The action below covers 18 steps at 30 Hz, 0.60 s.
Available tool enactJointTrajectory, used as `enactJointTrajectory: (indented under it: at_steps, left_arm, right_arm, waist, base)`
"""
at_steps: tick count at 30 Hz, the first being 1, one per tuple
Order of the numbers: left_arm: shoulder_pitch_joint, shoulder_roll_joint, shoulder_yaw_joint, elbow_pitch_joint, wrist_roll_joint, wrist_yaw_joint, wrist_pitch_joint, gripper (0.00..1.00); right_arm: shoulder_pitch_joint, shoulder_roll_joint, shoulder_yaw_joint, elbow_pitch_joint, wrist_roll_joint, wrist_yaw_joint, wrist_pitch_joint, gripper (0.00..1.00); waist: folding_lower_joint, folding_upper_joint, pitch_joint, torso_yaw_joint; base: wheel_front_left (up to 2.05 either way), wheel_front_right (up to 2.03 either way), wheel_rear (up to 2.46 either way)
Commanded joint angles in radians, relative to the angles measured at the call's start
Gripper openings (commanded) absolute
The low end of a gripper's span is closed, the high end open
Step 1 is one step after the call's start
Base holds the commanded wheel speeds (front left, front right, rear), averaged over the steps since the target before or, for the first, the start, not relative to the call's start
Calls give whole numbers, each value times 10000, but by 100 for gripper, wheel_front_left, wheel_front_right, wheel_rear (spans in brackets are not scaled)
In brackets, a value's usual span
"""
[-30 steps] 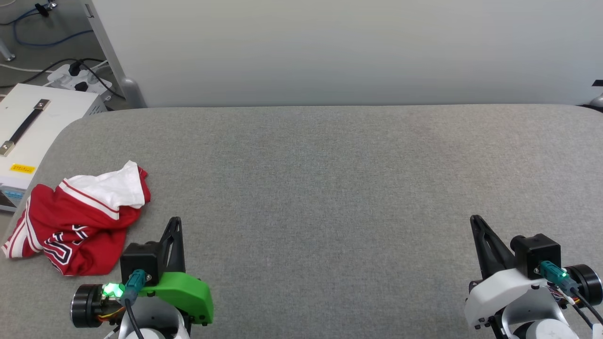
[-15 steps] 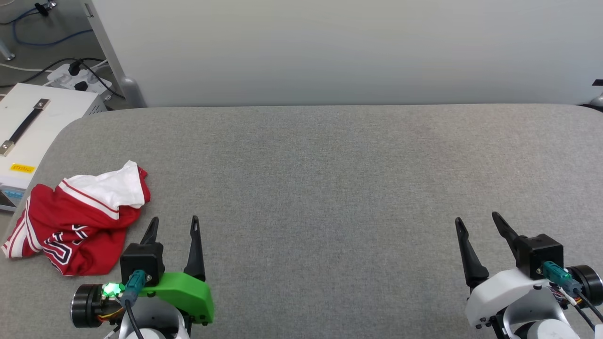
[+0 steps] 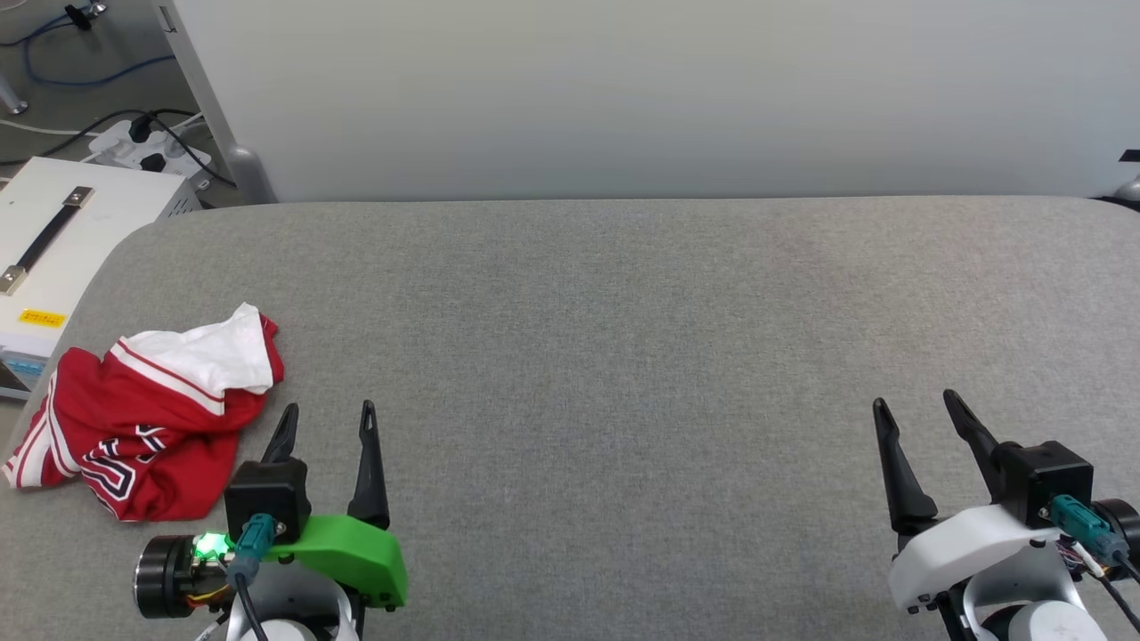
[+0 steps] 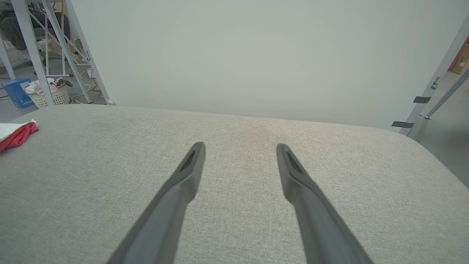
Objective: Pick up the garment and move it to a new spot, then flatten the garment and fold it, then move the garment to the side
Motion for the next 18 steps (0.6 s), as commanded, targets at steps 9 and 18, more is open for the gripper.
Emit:
enactJointTrajectory:
  at_steps: [9, 18]
  left_arm:
    - [-80, -11, -81, -85, -180, 98, -272, 100]
    - [-73, -14, -123, -112, -342, 113, -455, 100]
  right_arm:
    - [83, 0, -50, -207, 422, -2, -261, 100]
    - [155, 0, -88, -234, 669, -2, -442, 100]
  waist:
    - [0, 0, 15, -5]
    - [0, 0, 24, -5]
  base:
    - [0, 0, 0]
    - [0, 0, 0]
